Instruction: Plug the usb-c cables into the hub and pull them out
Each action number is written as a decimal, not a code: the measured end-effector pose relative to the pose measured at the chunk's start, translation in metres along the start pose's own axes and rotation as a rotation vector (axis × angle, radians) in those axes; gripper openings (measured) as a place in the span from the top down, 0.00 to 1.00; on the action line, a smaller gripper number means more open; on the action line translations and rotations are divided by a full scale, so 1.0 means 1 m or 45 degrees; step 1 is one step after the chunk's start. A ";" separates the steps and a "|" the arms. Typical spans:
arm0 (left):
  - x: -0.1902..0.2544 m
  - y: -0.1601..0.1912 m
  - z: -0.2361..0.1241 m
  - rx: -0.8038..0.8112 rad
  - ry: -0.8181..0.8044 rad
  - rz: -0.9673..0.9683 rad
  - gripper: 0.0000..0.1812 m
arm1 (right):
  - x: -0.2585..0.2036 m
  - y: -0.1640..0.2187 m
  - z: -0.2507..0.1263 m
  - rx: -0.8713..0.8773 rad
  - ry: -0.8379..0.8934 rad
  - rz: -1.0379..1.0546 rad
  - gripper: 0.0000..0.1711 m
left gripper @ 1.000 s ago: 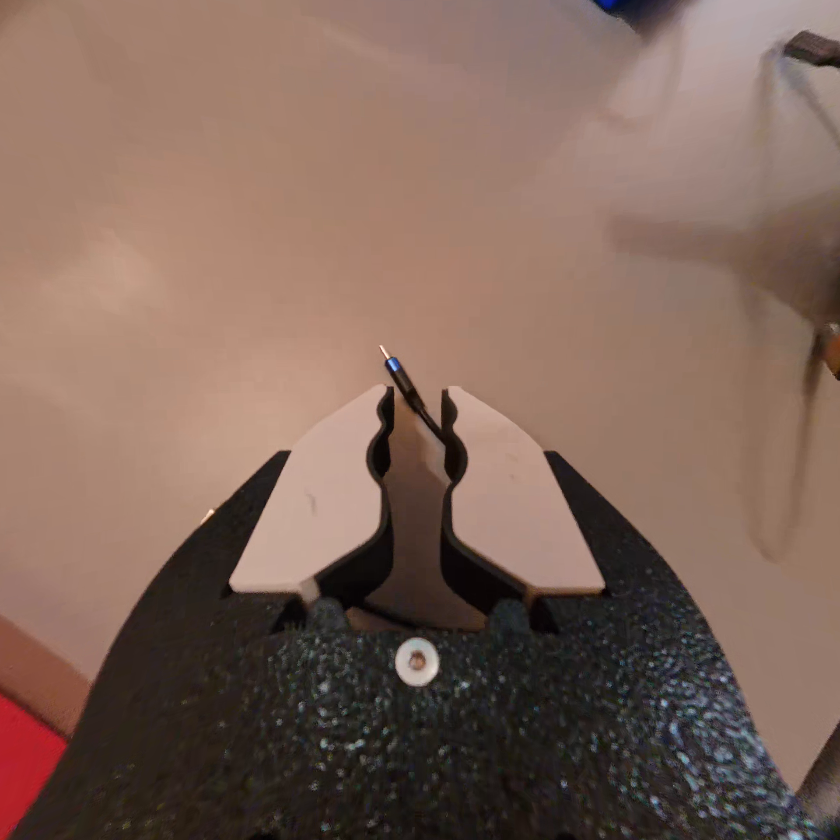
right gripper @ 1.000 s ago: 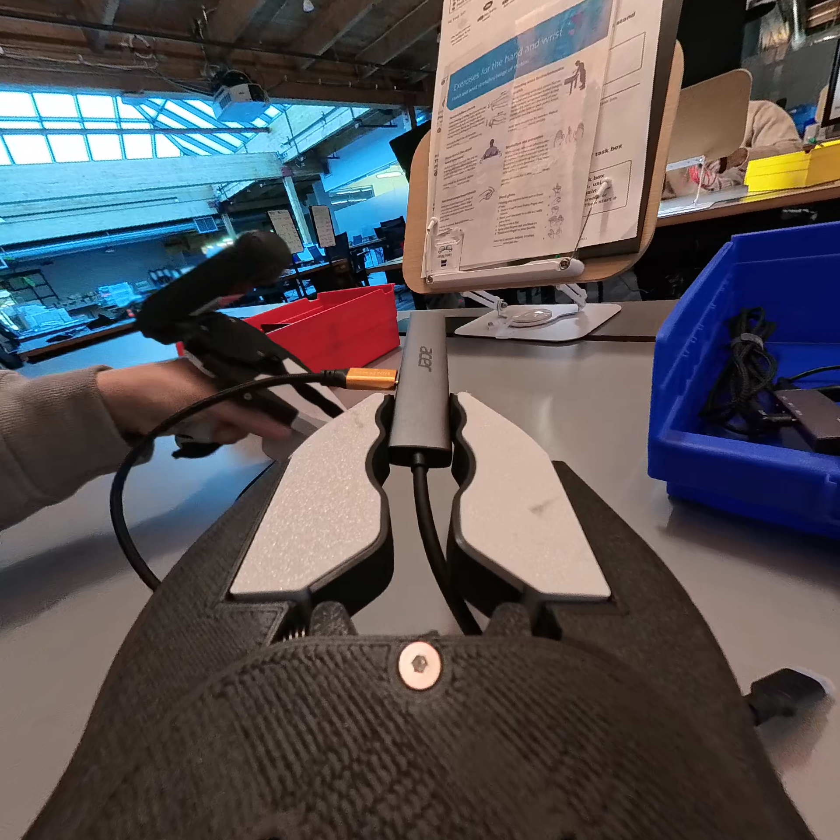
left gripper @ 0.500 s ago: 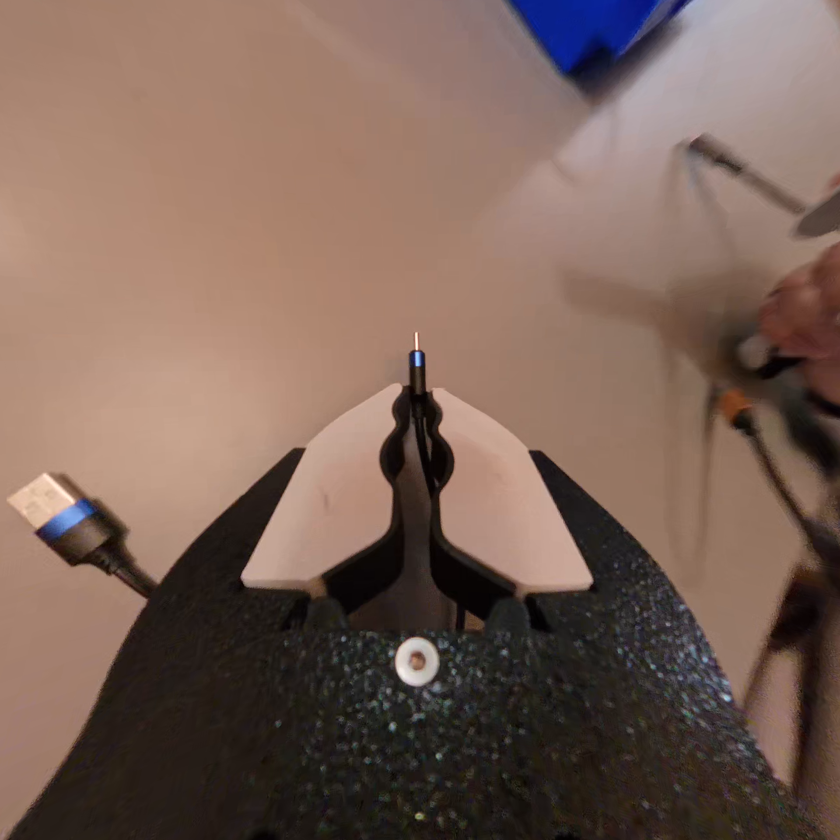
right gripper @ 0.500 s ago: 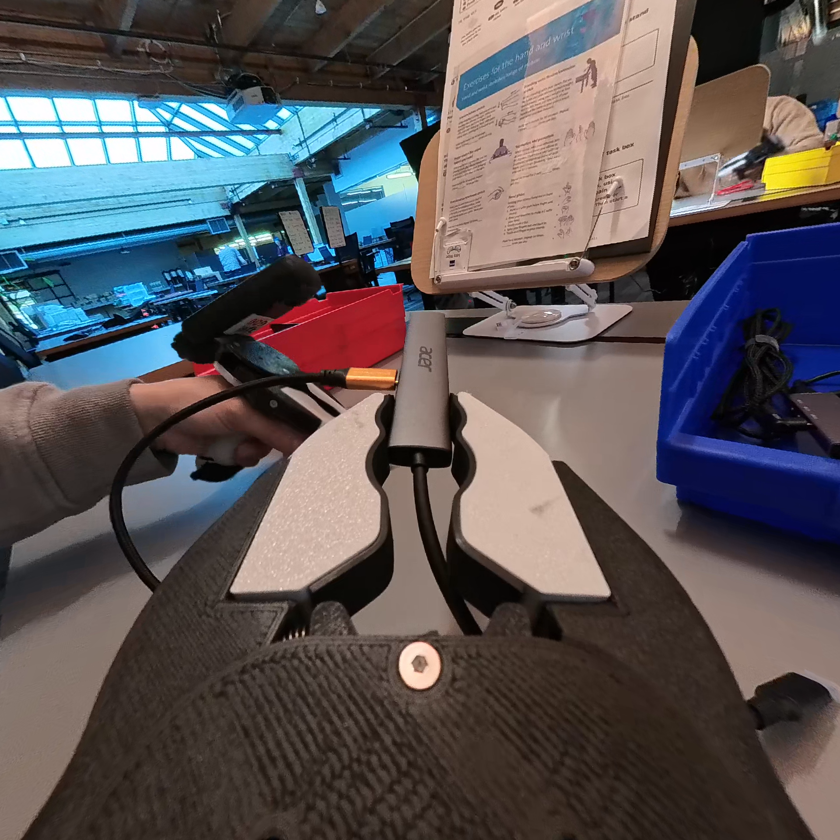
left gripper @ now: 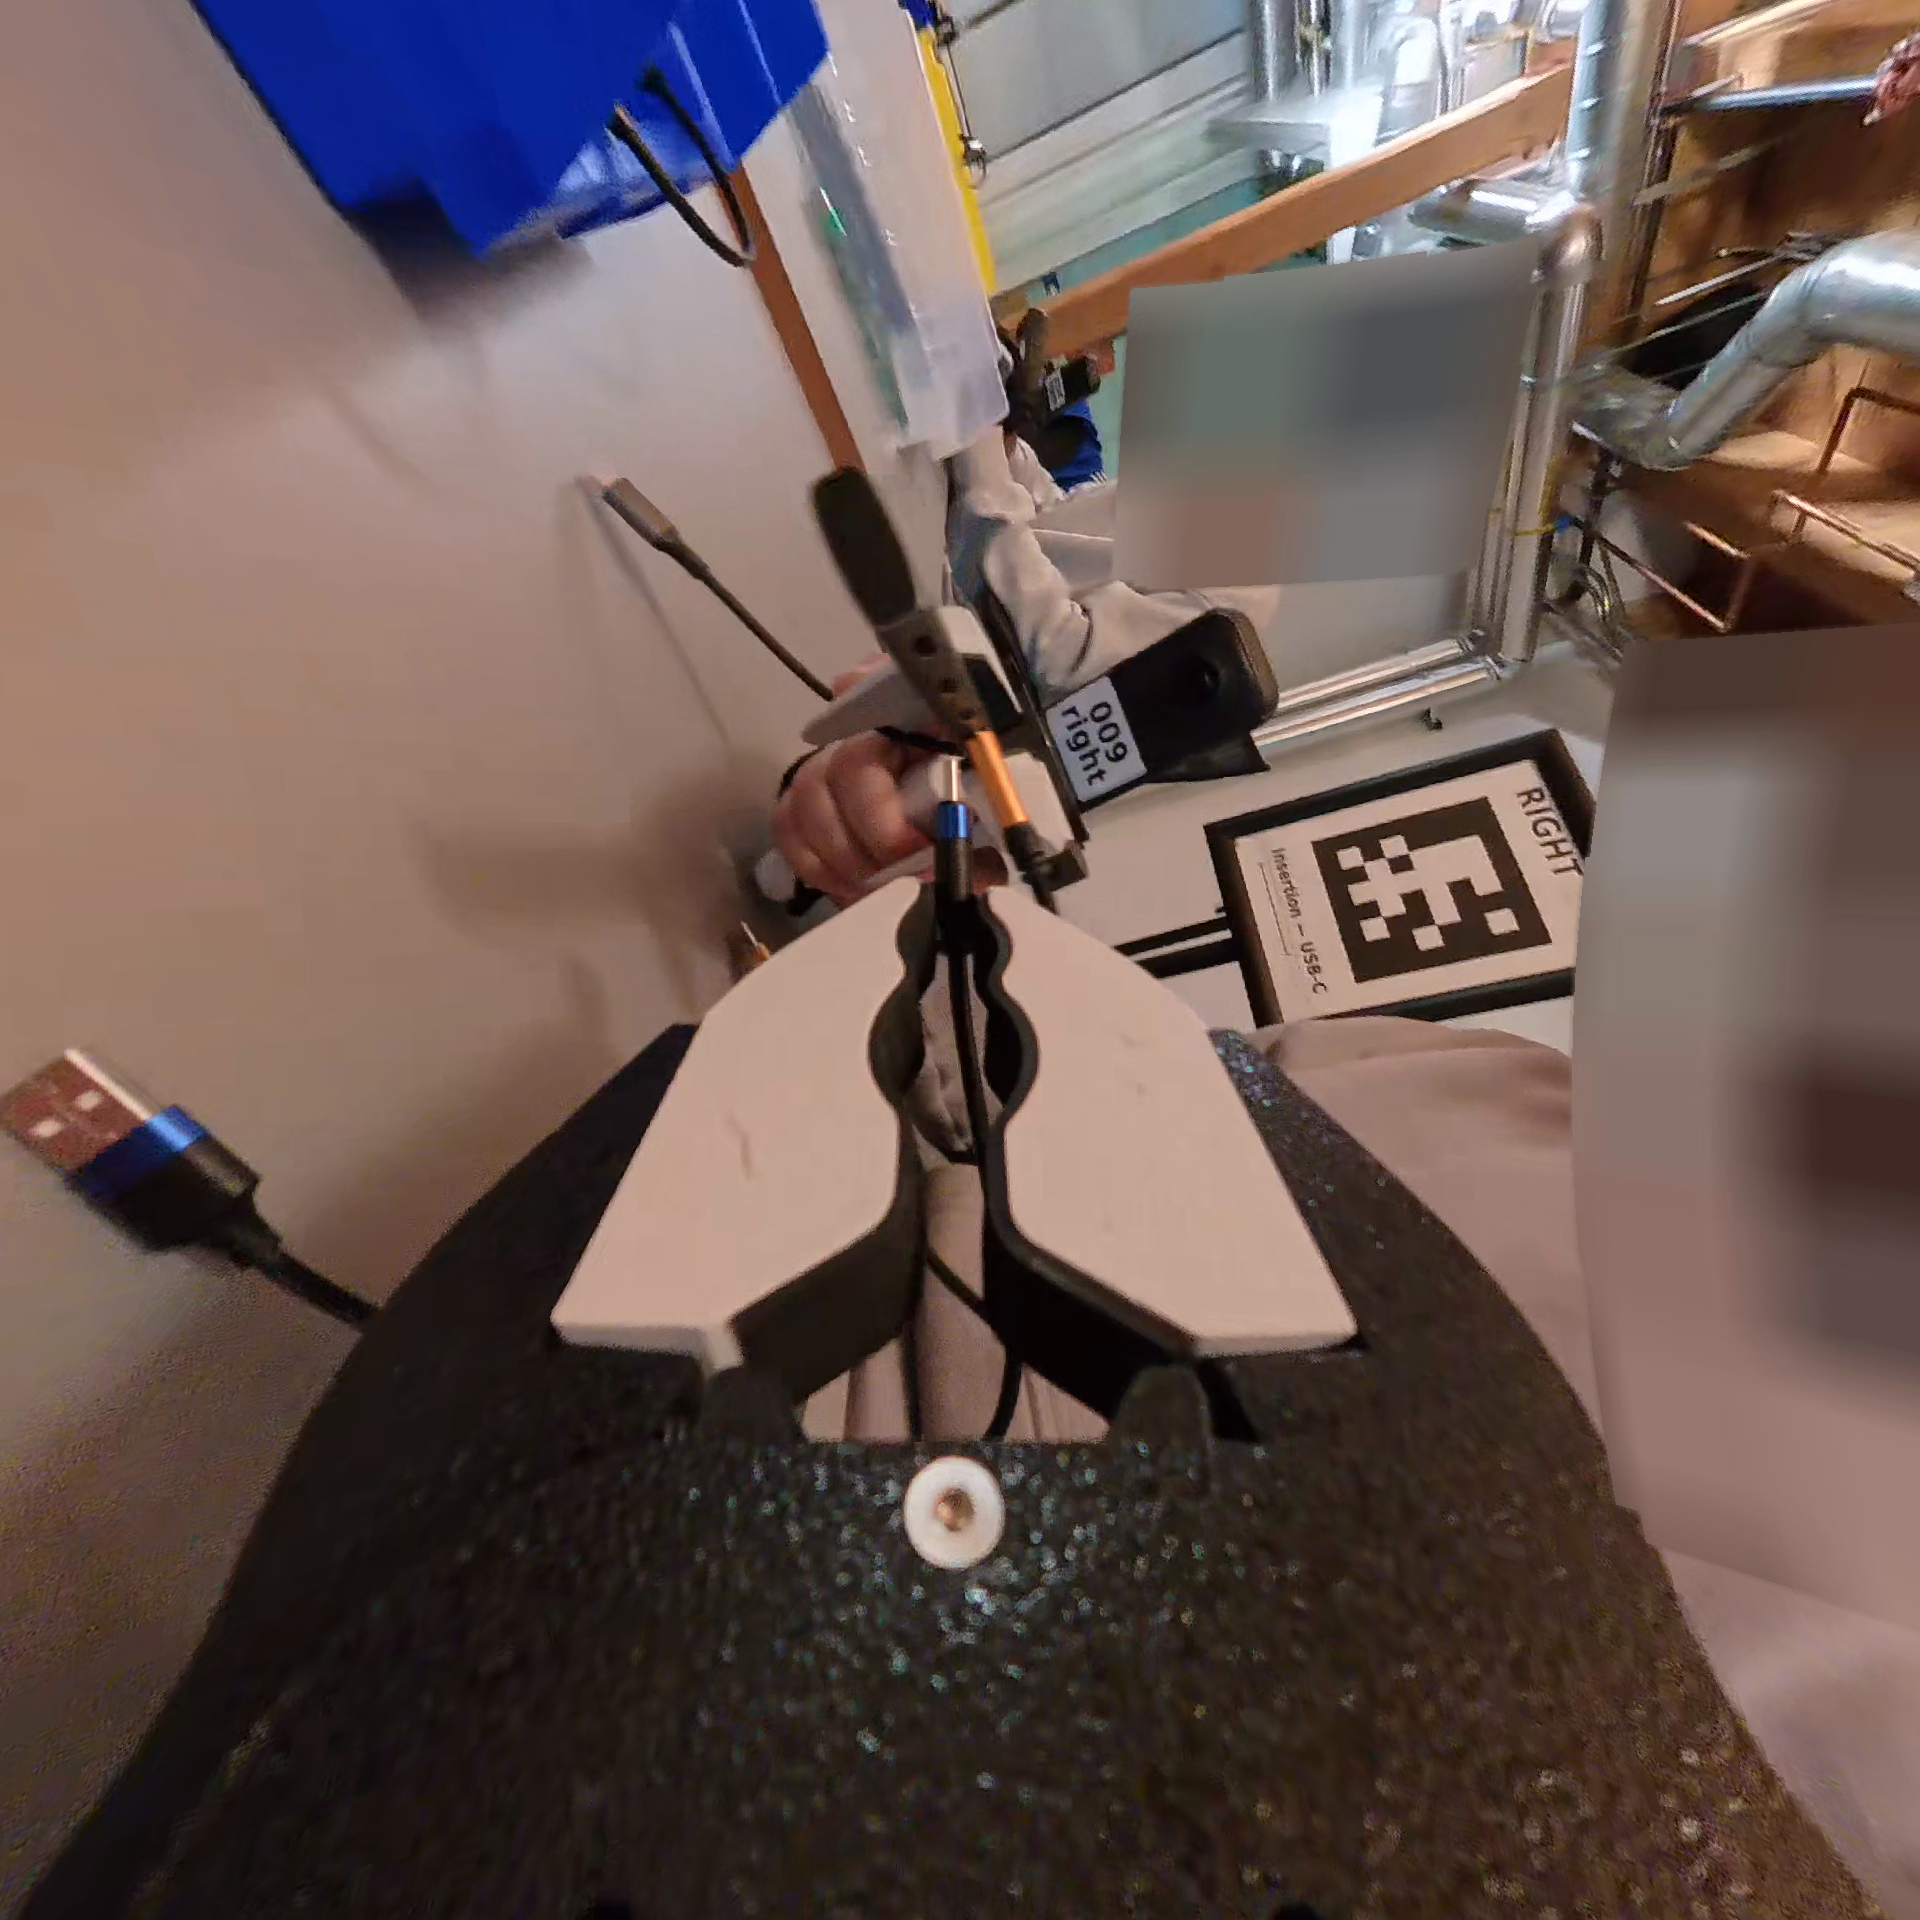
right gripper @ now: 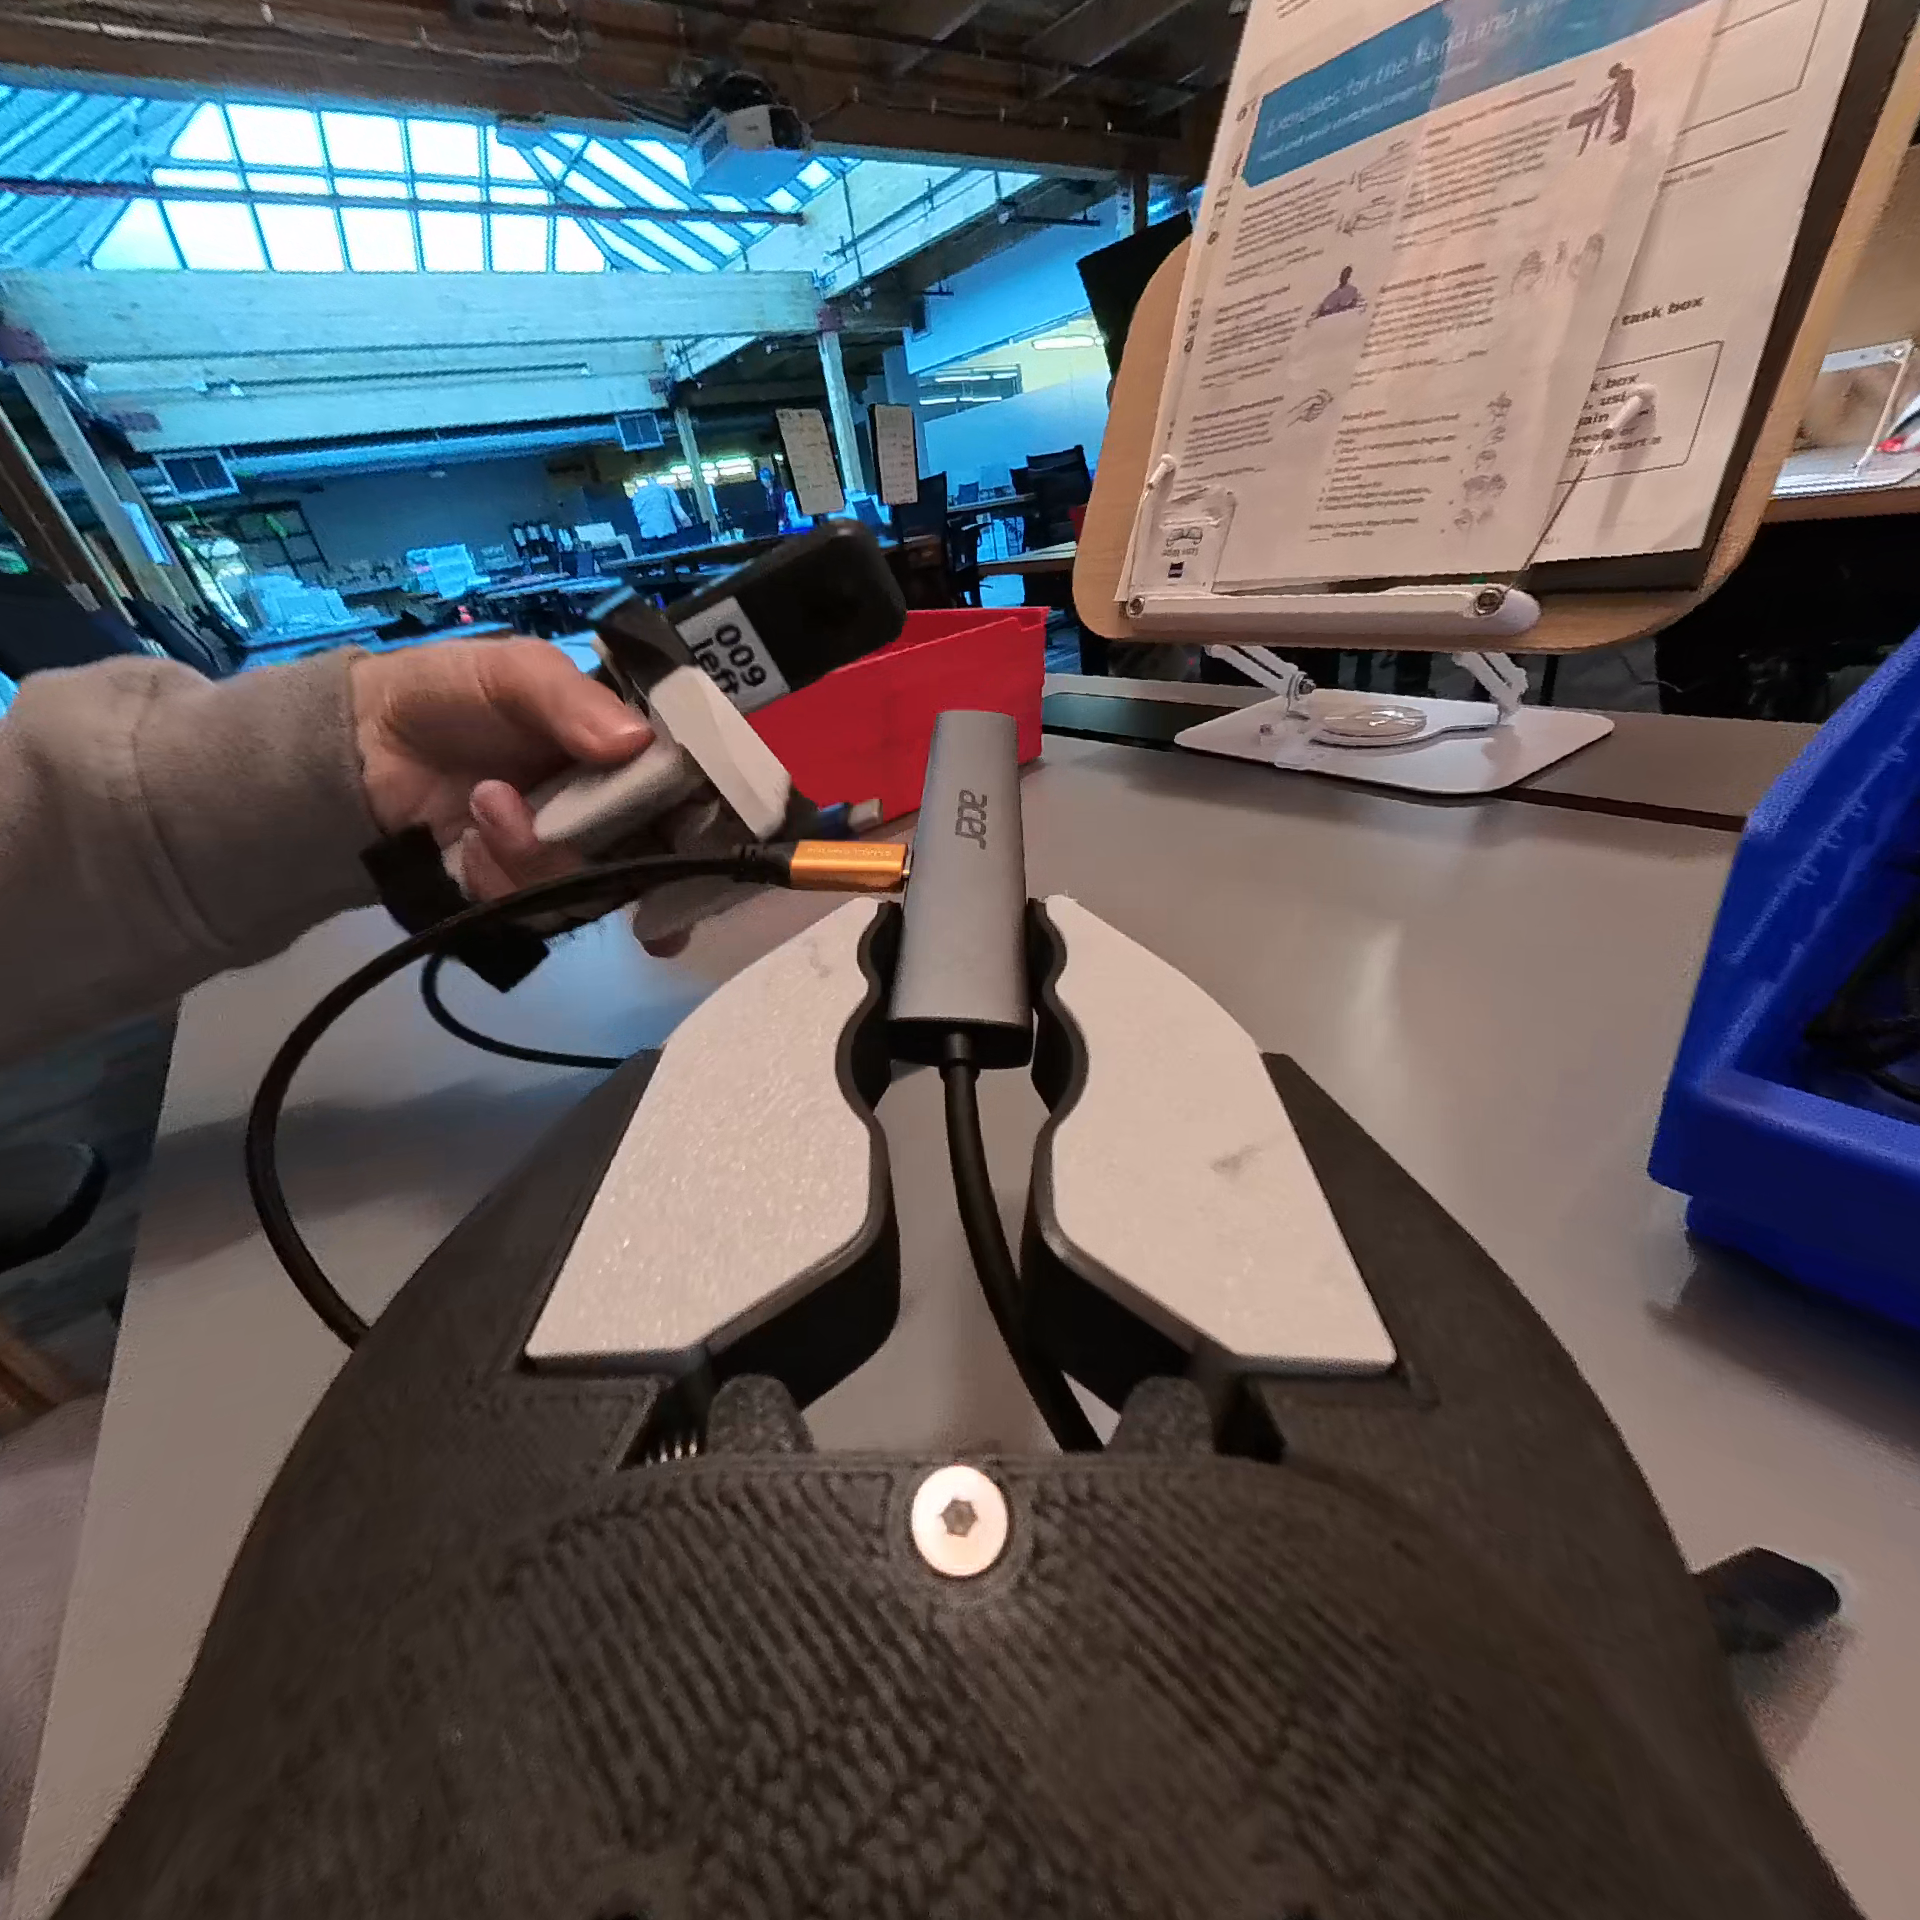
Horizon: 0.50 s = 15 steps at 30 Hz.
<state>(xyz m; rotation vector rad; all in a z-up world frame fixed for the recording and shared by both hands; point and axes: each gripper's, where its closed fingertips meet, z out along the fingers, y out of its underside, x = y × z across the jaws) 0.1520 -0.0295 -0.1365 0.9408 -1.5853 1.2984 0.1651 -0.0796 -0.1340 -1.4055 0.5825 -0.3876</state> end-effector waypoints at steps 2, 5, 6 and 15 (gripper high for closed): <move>0.008 0.004 0.003 -0.032 0.021 0.000 0.97 | -0.002 0.002 0.002 -0.019 0.001 -0.029 0.86; 0.012 0.005 0.005 -0.040 0.025 -0.015 0.97 | -0.006 0.004 0.004 -0.039 0.009 -0.087 0.86; 0.010 0.004 0.005 -0.033 0.013 -0.023 0.97 | -0.007 0.005 0.004 -0.042 0.013 -0.109 0.86; -0.001 0.007 0.004 -0.002 0.028 -0.113 0.97 | -0.009 0.005 0.006 -0.042 0.038 -0.174 0.86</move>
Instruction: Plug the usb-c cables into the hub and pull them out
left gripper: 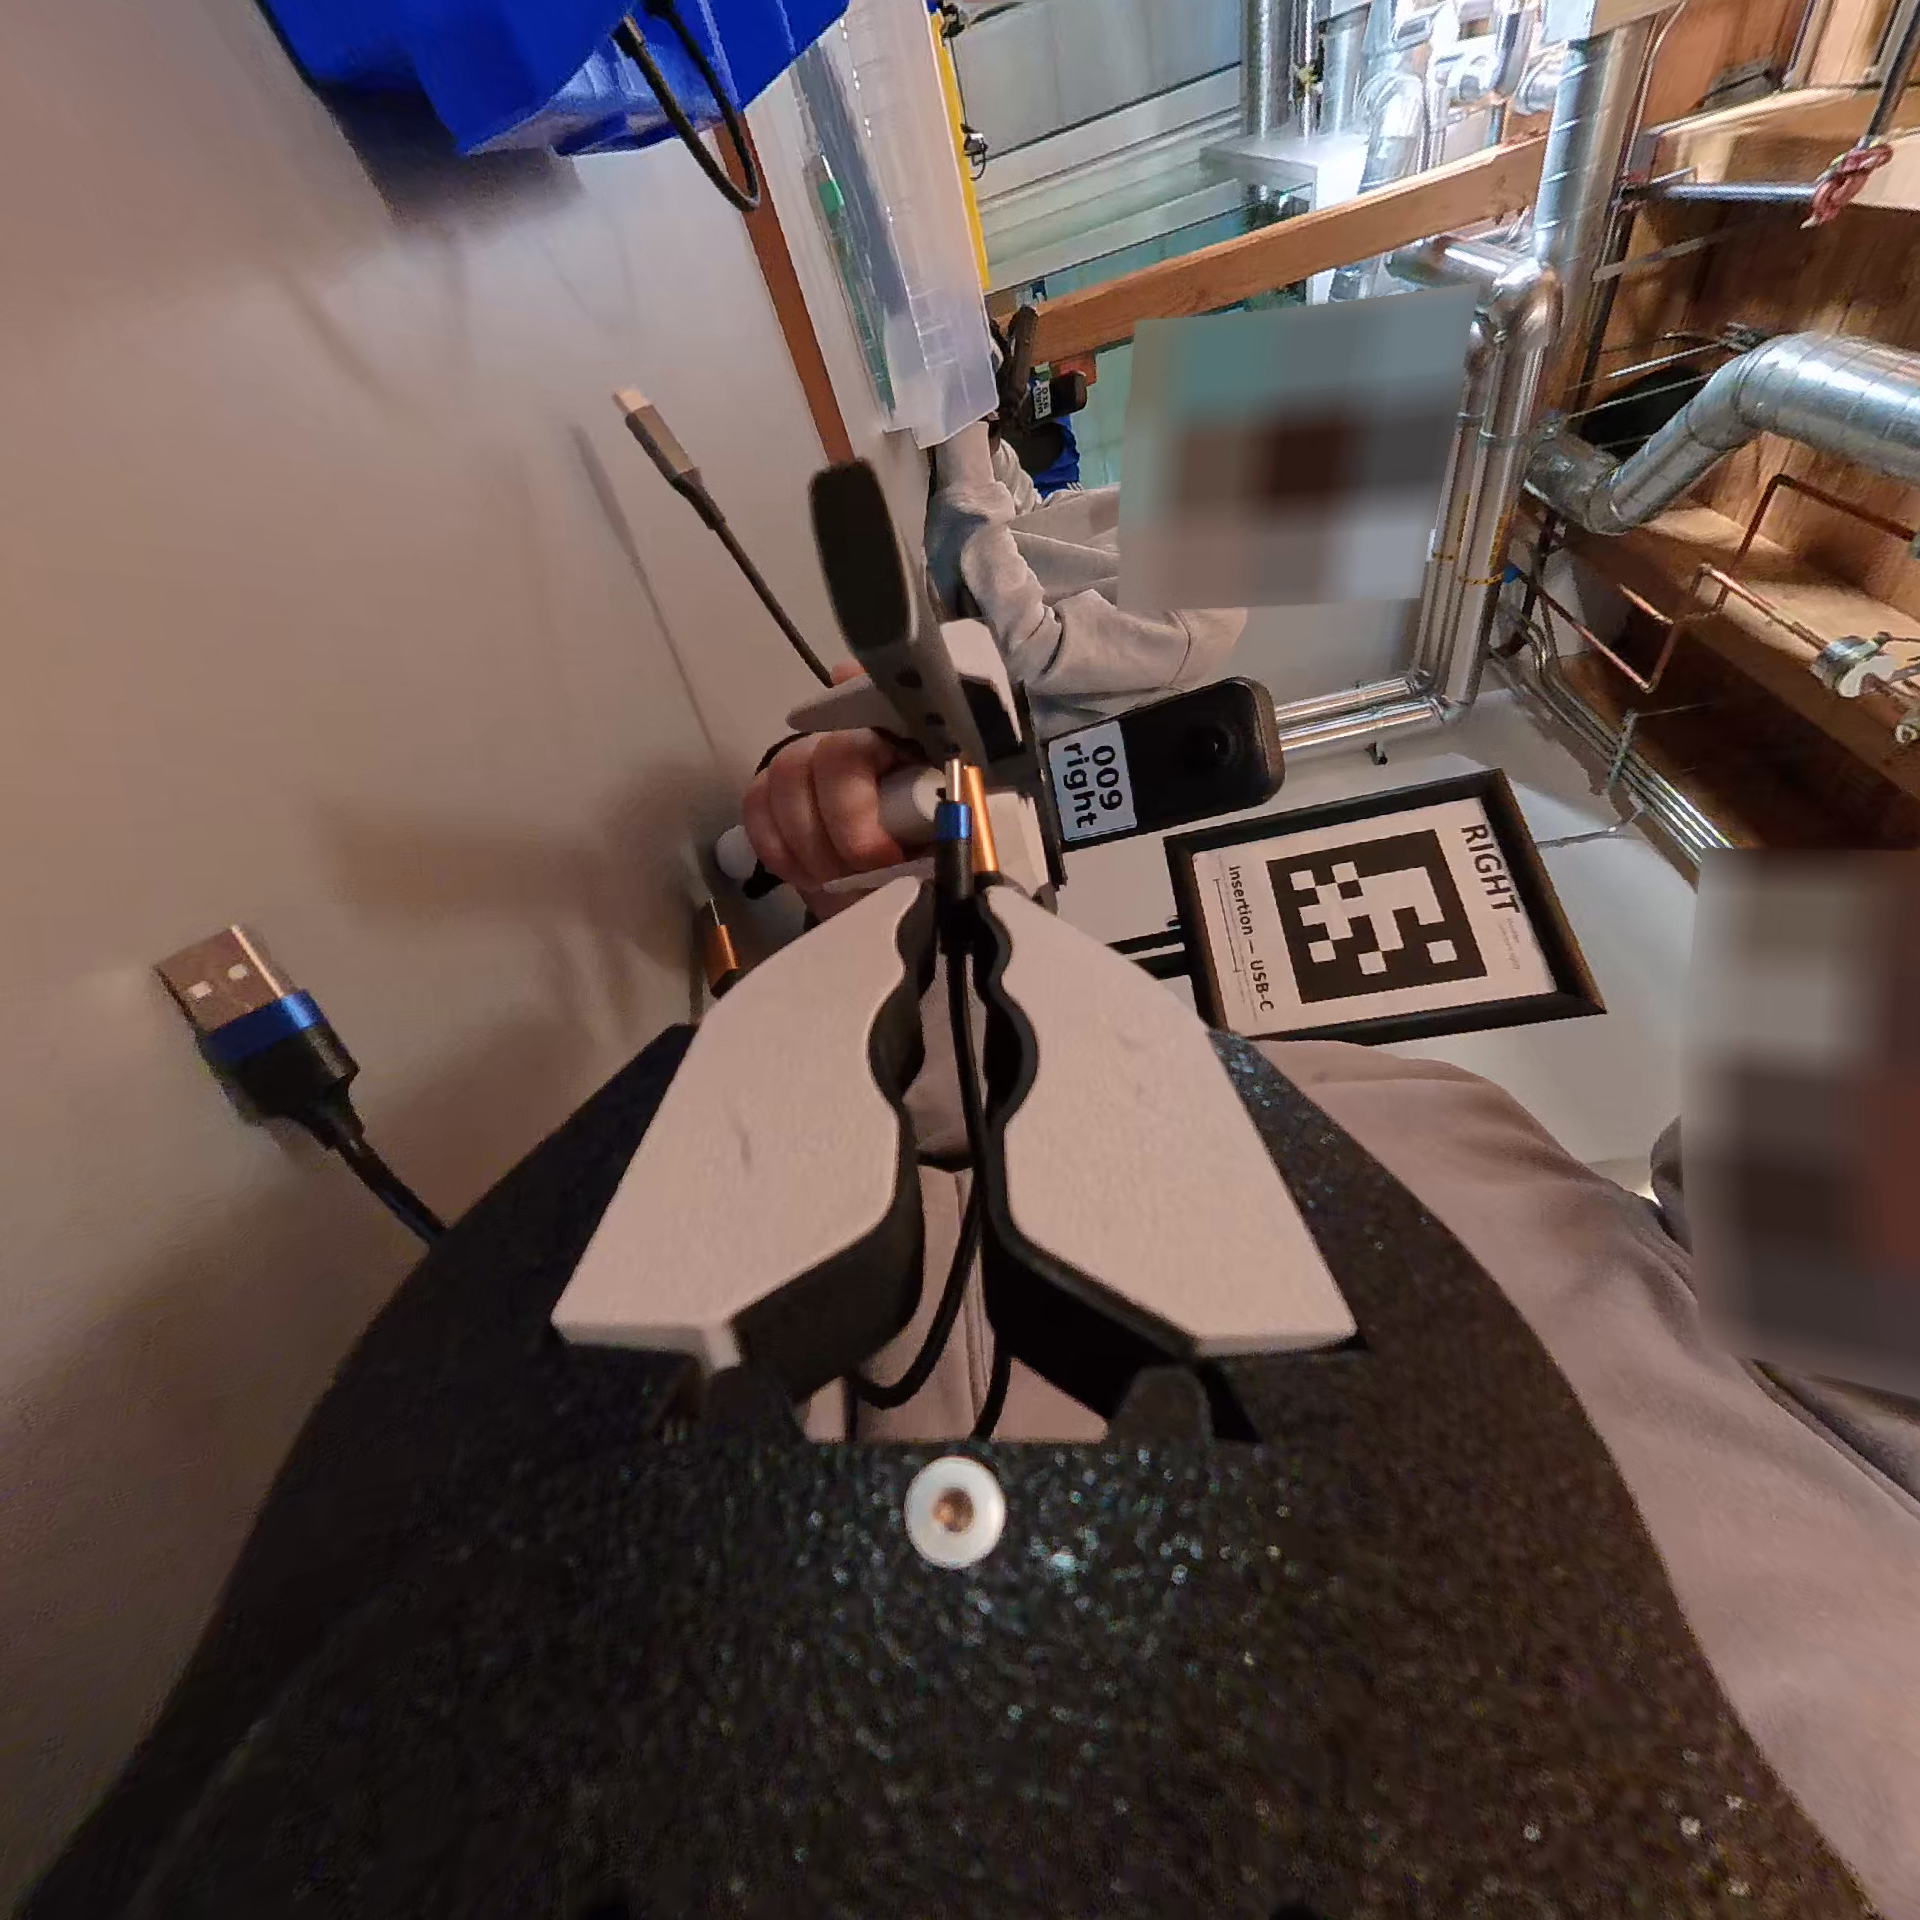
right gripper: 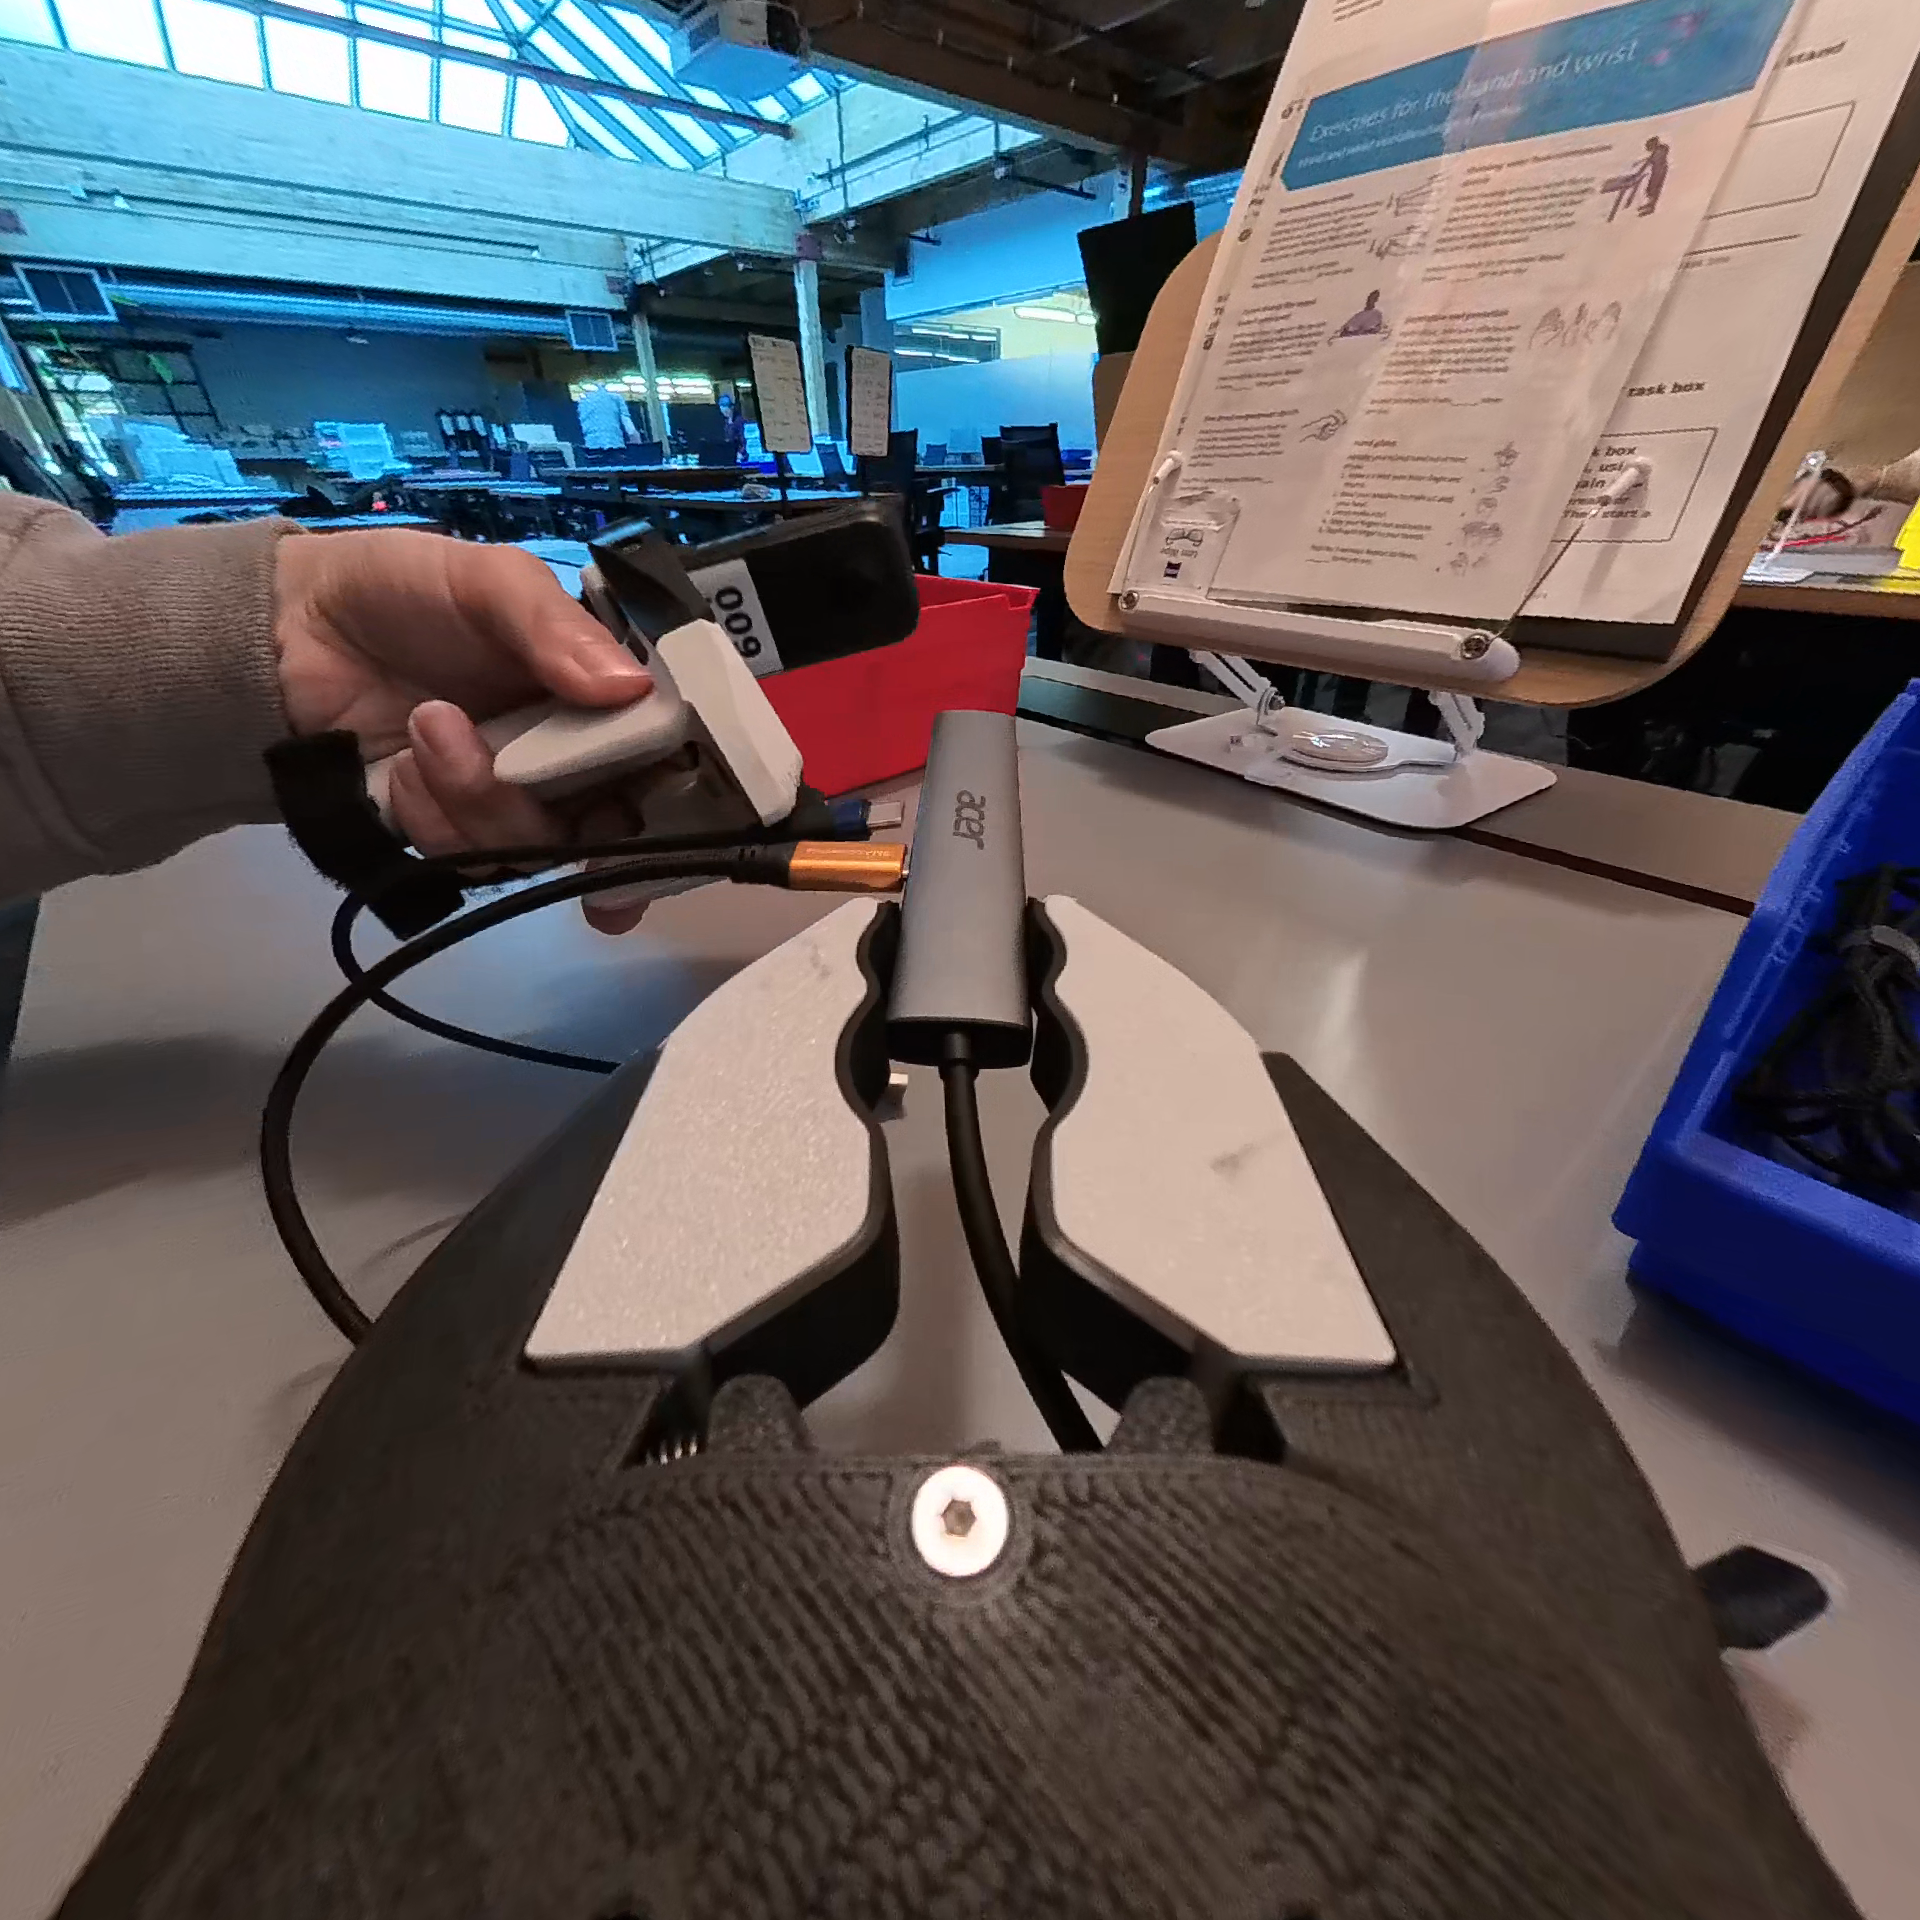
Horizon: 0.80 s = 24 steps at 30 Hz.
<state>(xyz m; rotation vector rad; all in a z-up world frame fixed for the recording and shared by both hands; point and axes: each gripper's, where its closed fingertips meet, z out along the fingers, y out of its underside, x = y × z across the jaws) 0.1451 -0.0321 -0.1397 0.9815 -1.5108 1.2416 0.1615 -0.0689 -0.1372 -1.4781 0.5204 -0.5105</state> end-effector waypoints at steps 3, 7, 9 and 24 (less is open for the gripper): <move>-0.002 0.000 0.000 0.003 -0.010 -0.013 0.97 | -0.002 0.000 0.001 -0.001 -0.003 -0.025 0.86; -0.002 0.000 0.001 0.014 0.018 -0.053 0.98 | -0.002 -0.001 0.000 0.010 -0.006 -0.018 0.86; -0.002 0.001 0.002 0.006 0.013 -0.049 0.97 | -0.002 -0.001 0.000 0.011 -0.003 -0.029 0.86; -0.004 -0.004 0.000 0.063 -0.089 0.043 0.97 | -0.005 0.004 0.005 -0.045 0.040 -0.132 0.86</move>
